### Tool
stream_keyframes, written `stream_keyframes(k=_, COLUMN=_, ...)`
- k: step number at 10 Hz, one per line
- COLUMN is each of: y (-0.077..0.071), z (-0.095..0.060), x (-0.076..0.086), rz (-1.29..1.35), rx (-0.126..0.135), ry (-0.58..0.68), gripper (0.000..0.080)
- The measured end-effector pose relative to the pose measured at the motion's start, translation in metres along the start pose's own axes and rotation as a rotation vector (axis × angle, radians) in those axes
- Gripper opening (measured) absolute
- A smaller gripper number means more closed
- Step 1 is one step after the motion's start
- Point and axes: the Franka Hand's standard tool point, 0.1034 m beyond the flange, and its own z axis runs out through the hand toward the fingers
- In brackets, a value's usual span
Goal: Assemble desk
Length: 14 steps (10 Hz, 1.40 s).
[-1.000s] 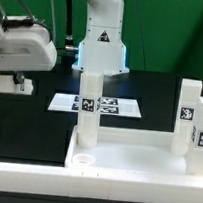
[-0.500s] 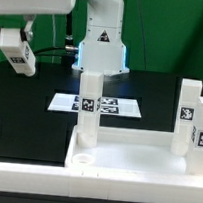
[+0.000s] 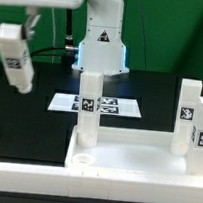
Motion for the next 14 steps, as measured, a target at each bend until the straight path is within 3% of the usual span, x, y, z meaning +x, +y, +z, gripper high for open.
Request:
stream_keyframes(k=2, y=-0.025, z=-0.019, x=0.033, rz=0.055, rx=0.002, ry=0.136, gripper=0.0291)
stream_keyframes(k=3, y=-0.031, z=-0.025, x=0.04, rz=0.042, rx=-0.016, ry=0.215, gripper=0.0291)
stream_keyframes(k=6, y=-0.018, z=-0.023, x=0.04, rz=0.026, rx=-0.087, ry=0.395, gripper=0.0291)
stream_keyframes(k=7, y=-0.023, z=-0.019, x=0.038, rz=0.049, rx=-0.079, ry=0.392, gripper=0.0291)
stream_keyframes(k=9, y=-0.048, z=-0.007, x=0.046, rz=0.054, rx=-0.061, ry=0.388, gripper=0.0291)
stream_keyframes(k=12, y=-0.079, z=0.023, x=0.048, rz=0.098, rx=-0.037, ry=0.378, gripper=0.0291)
stream_keyframes(k=14, y=-0.08, z=0.024, x=0.049, rz=0.094, rx=-0.038, ry=0.377, gripper=0.0291)
